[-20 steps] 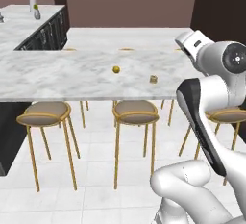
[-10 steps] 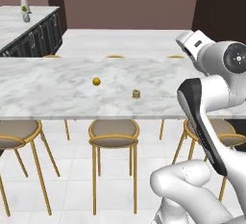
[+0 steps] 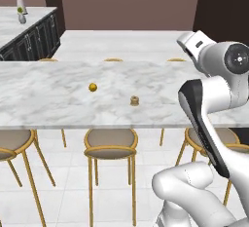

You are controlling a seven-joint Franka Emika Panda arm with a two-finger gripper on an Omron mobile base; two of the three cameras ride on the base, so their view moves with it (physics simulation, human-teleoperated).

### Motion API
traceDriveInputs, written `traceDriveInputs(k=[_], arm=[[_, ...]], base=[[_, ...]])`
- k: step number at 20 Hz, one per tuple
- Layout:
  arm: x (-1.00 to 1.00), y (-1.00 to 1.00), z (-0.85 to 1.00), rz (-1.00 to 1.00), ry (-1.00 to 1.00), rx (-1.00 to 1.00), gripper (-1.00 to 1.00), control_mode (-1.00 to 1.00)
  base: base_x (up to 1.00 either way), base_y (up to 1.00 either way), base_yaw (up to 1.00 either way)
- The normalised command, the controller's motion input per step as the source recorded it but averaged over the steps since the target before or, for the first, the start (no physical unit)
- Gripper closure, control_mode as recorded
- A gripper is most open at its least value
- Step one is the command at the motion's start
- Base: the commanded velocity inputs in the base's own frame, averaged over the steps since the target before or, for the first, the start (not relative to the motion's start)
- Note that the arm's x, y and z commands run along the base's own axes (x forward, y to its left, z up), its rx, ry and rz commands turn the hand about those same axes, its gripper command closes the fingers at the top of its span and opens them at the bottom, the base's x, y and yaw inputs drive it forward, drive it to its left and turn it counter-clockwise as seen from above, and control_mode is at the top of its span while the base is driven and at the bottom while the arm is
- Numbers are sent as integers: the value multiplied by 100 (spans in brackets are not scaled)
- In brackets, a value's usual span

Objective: Pick the jar and candle from the dining table and place them in the open cabinet. Close the cabinet after placing the objects.

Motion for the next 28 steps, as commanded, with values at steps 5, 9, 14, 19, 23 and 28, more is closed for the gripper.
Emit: traceDriveInputs(k=[5,9,14,19,23,28], arm=[[0,0,0,0,0,0,-100,100],[0,0,0,0,0,0,-100,100],[0,0,0,0,0,0,-100,100],[0,0,0,0,0,0,-100,100],[2,0,-1,0,0,0,-100,-100],[22,0,-33,15,0,-6,-100,-100]], base=[[20,0,-12],[16,34,-20],[6,53,-15],[3,40,-3],[0,0,0],[0,0,0]])
